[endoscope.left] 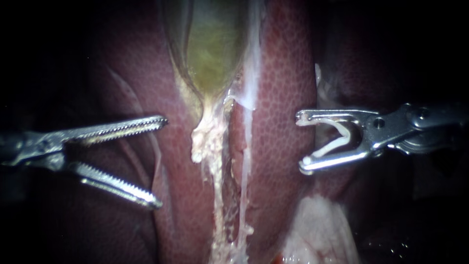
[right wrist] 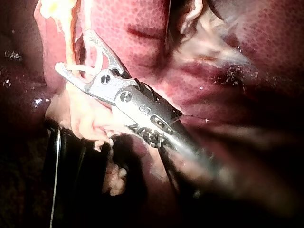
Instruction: Grabbing gallbladder
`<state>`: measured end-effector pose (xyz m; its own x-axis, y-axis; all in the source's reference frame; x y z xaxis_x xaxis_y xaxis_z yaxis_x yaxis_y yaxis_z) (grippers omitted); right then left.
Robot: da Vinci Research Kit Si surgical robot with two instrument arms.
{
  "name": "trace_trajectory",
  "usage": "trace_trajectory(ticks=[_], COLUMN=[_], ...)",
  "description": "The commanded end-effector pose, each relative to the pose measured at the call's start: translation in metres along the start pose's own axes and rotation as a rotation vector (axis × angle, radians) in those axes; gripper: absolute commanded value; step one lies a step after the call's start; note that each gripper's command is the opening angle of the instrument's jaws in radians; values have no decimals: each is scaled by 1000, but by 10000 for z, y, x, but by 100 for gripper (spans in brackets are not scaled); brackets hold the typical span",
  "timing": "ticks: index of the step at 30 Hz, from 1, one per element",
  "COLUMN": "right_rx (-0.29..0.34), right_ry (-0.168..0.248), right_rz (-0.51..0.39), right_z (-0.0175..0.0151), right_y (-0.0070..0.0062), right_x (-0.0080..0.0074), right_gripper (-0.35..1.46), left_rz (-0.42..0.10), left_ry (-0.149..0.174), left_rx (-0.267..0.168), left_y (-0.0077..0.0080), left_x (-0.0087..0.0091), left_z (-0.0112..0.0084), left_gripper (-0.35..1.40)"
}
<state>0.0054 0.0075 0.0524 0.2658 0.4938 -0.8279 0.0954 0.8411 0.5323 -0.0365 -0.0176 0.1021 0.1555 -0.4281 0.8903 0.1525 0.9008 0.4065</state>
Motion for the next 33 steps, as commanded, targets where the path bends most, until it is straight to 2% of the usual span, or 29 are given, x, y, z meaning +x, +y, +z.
trace_trajectory(ticks=[1, 9, 14, 19, 25, 30, 33], right_rx=[0, 0, 0, 0, 1, 1, 1], right_ry=[0, 0, 0, 0, 0, 0, 0], right_rz=[0, 0, 0, 0, 0, 0, 0], right_z=[1, 0, 0, 0, 0, 0, 1], right_y=[0, 0, -1, -1, -2, -2, -2], right_x=[0, 0, 0, 0, 1, 1, 2], right_gripper=[60, 60, 60, 60, 60, 60, 60], left_rz=[0, 6, -44, -105, -164, -213, -259], left_ry=[1, 6, 6, 3, 1, 3, 24], left_rx=[-3, -32, -48, -56, -72, -95, -113], left_y=[1, 14, 24, 30, 32, 36, 41], left_x=[1, 11, 23, 34, 45, 56, 64], left_z=[1, 13, 28, 46, 59, 66, 69], left_gripper=[83, 83, 79, 69, 56, 37, 19])
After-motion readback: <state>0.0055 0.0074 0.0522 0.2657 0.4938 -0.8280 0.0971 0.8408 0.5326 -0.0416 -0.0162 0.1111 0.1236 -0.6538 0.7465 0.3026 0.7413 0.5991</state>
